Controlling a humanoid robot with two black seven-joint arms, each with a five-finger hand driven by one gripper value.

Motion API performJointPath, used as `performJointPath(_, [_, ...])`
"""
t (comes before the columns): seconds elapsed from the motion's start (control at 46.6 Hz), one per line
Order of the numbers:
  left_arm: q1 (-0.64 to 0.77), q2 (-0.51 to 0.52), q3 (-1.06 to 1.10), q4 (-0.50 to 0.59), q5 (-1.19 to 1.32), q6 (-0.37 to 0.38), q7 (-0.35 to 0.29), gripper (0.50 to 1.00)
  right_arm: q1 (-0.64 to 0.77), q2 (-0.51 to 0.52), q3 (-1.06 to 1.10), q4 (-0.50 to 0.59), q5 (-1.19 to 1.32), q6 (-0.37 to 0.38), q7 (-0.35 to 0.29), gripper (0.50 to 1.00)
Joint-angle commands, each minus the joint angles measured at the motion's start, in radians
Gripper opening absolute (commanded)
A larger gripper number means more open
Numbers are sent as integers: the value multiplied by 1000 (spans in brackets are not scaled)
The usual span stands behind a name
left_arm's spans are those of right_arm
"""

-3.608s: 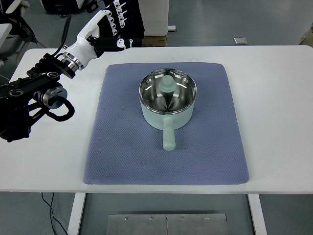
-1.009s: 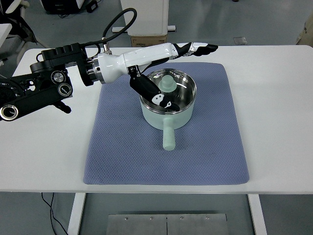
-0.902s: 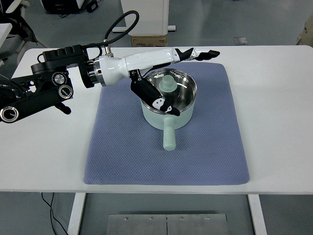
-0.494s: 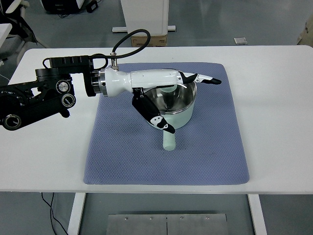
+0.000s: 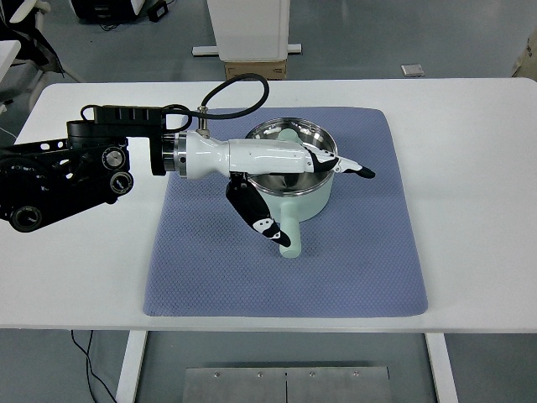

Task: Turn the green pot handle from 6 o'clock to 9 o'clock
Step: 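Lower the left hand across the pot down onto the green handle, then push the green handle with the left hand, turning the pot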

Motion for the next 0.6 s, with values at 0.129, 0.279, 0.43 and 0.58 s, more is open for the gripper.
performJointPath(0.129, [-1,-9,19,0,44,0,0,1000,0,0,0,0,0,0,0,1000])
performJointPath(0.279, [-3,-14,23,0,111,0,0,1000,0,0,0,0,0,0,0,1000])
performJointPath(0.43, [-4,-21,31,0,148,0,0,1000,0,0,0,0,0,0,0,1000])
performJointPath(0.58, [-6,-30,49,1,185,0,0,1000,0,0,0,0,0,0,0,1000])
